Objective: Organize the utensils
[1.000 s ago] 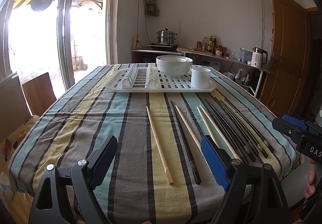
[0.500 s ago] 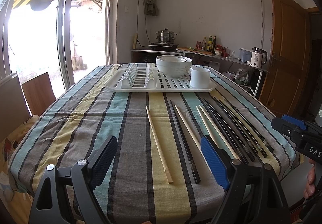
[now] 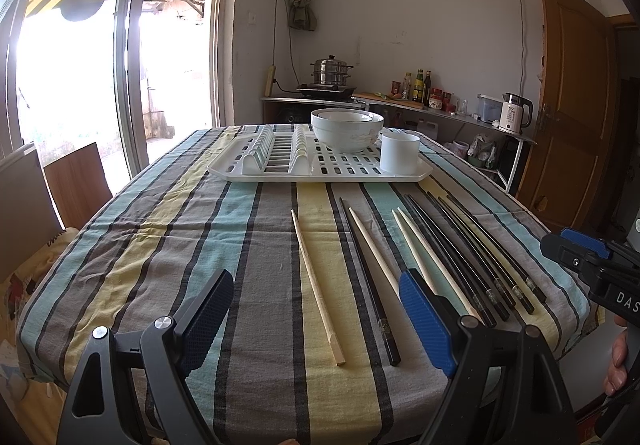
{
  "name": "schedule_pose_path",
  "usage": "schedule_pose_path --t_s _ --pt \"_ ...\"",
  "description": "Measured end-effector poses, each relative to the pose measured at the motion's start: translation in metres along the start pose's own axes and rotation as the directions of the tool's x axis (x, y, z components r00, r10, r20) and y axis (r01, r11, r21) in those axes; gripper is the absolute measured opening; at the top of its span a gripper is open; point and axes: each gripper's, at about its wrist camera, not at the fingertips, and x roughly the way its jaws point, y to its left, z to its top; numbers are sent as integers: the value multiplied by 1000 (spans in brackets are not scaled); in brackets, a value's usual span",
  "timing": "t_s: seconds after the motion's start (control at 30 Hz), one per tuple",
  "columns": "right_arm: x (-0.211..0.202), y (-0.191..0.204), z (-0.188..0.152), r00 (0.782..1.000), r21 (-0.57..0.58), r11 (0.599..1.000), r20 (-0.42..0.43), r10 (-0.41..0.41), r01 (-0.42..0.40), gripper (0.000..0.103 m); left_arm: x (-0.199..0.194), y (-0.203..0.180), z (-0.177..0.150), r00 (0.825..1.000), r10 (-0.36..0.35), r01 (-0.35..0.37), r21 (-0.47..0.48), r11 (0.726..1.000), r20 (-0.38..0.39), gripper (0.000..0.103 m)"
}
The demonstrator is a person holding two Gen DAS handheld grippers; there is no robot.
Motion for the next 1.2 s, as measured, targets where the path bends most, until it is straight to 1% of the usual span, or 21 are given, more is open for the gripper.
schedule_pose_path --t_s 0.17,0.37,0.47,0.5,0.63,0.77,0.83,0.9,0.93,1.0,1.1,1.2 --pt "4 1 0 1000 3 1000 -8 2 -2 53 7 0 0 1000 -6 6 3 1000 -17 85" --pt "18 -1 3 1000 0 1000 -24 -1 1 53 25 2 7 999 -3 3 14 1000 -46 85" --pt "26 -2 9 1000 -2 1000 -31 5 -5 53 40 5 12 996 11 -11 7 1000 -89 85" --pt "29 -2 11 999 -6 1000 -33 6 -7 53 45 6 13 995 7 -7 2 1000 -104 83" --pt "42 -1 21 999 -19 1000 -45 18 -19 53 66 8 23 990 -18 20 16 1000 -140 82" --pt "66 -4 32 995 -14 999 -91 35 -37 53 85 7 38 985 -43 47 23 999 -169 79" --pt "78 -3 37 993 -19 999 -112 35 -37 53 97 5 46 979 -68 73 20 997 -191 76" --pt "90 -3 43 991 -29 999 -130 32 -36 49 108 2 53 975 -83 91 30 995 -208 69" --pt "95 -3 45 990 -34 999 -140 31 -36 47 114 1 56 973 -82 92 36 995 -215 68" --pt "109 -4 49 985 -38 999 -170 27 -34 39 128 -2 61 966 -85 98 41 994 -245 61" --pt "132 -7 51 973 -38 999 -227 29 -39 30 147 -9 65 957 -79 101 65 993 -279 55" --pt "148 -8 51 963 -41 998 -267 31 -44 24 164 -12 67 943 -86 113 66 991 -323 49"
